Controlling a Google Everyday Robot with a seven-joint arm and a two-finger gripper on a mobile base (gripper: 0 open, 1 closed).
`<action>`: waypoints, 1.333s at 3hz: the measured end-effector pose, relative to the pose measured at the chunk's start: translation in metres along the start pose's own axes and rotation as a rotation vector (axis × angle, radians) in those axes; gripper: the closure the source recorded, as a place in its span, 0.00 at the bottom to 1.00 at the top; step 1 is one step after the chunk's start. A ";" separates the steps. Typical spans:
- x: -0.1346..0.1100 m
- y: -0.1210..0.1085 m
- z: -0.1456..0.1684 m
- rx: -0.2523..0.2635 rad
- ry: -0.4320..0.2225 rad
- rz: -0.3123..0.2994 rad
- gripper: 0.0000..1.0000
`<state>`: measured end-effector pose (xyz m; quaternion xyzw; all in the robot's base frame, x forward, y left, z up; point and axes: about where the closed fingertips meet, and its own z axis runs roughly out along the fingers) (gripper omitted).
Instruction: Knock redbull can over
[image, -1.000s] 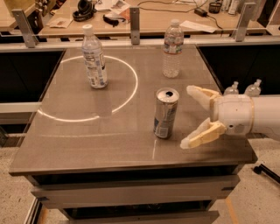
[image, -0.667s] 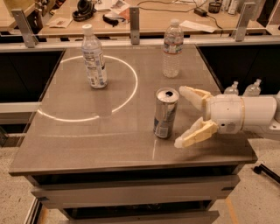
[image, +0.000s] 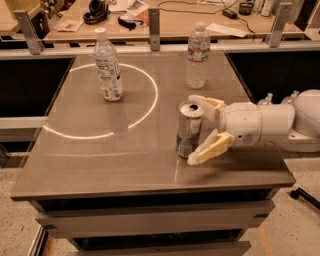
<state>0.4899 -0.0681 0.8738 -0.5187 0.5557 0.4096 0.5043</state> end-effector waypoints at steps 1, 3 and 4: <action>-0.009 0.003 0.014 -0.045 -0.017 -0.007 0.18; -0.016 0.008 0.030 -0.122 -0.050 -0.018 0.64; -0.023 0.007 0.031 -0.108 -0.031 -0.055 0.88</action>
Offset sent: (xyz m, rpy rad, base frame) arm -0.0050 0.0330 0.0119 0.0545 -0.0016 0.1380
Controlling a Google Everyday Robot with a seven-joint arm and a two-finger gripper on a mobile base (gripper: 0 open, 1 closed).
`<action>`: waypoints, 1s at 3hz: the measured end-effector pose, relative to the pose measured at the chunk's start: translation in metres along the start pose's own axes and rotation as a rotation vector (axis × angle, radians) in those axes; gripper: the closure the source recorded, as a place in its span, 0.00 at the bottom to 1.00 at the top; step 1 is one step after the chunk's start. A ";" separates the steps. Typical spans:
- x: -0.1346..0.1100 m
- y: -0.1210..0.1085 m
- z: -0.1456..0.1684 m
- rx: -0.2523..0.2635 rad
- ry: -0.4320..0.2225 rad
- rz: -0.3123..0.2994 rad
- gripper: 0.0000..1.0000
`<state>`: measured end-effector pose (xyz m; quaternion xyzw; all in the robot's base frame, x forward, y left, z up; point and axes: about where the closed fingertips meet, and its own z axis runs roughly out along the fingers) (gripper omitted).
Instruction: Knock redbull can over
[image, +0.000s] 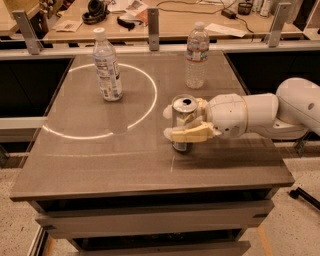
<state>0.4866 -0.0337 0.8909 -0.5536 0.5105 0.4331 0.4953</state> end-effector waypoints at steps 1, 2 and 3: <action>-0.022 -0.011 -0.001 0.008 0.049 -0.124 1.00; -0.049 -0.029 -0.005 0.004 0.123 -0.332 1.00; -0.055 -0.028 -0.006 -0.067 0.259 -0.539 1.00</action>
Offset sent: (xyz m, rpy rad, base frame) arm 0.0439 -0.0075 0.0866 -0.2310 -0.5826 0.0492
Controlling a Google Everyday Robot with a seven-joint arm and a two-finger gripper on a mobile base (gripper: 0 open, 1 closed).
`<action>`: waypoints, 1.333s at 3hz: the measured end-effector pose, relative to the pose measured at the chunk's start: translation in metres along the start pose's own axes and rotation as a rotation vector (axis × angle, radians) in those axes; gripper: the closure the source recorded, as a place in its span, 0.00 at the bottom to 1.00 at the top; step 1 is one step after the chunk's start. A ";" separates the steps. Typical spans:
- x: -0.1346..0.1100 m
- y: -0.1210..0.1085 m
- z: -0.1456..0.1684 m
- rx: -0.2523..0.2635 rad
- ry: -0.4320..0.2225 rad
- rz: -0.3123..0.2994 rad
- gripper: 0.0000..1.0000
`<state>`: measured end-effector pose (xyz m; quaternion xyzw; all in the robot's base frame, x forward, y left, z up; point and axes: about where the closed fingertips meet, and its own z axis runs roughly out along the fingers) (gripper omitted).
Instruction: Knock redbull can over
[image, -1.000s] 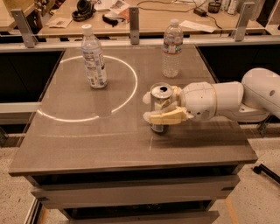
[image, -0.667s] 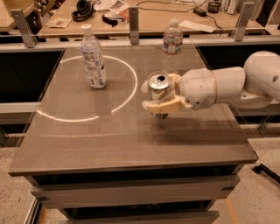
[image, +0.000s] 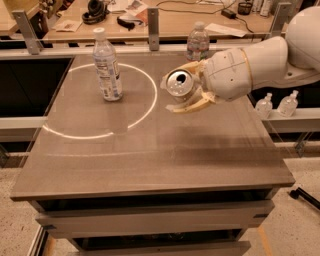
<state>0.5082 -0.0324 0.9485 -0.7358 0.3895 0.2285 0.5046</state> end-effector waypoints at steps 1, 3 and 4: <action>0.009 0.022 -0.001 -0.141 0.180 -0.169 1.00; 0.038 0.066 -0.010 -0.403 0.483 -0.394 1.00; 0.050 0.081 -0.014 -0.482 0.570 -0.473 1.00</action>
Offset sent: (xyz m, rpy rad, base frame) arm -0.0312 -0.0488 -0.0654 -0.7780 -0.3502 0.1863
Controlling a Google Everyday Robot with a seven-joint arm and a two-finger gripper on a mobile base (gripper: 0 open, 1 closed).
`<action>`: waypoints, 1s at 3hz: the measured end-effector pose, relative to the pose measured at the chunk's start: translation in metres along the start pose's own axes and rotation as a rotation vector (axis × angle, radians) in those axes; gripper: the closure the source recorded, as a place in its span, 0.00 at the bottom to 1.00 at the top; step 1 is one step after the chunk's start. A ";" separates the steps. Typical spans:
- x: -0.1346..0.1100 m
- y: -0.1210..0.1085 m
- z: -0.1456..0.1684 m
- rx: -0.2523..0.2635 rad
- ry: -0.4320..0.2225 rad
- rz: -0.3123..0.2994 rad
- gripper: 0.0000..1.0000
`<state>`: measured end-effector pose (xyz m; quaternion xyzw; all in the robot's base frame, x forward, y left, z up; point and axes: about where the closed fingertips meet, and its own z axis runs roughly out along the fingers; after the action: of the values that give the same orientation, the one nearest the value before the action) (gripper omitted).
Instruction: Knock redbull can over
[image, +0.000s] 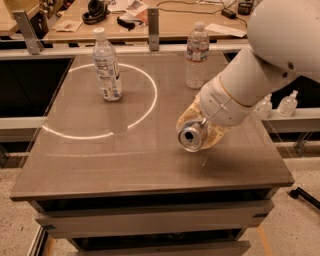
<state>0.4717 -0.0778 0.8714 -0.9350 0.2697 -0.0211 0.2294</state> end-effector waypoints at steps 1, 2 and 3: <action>0.000 0.014 0.011 -0.058 0.015 -0.072 1.00; -0.003 0.026 0.021 -0.113 0.002 -0.126 1.00; -0.005 0.034 0.026 -0.149 -0.016 -0.126 0.82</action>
Offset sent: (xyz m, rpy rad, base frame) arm -0.0197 -0.0170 -0.0482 -0.1773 0.0277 0.1918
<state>0.4553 -0.0898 0.8332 -0.9647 0.2094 -0.0080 0.1596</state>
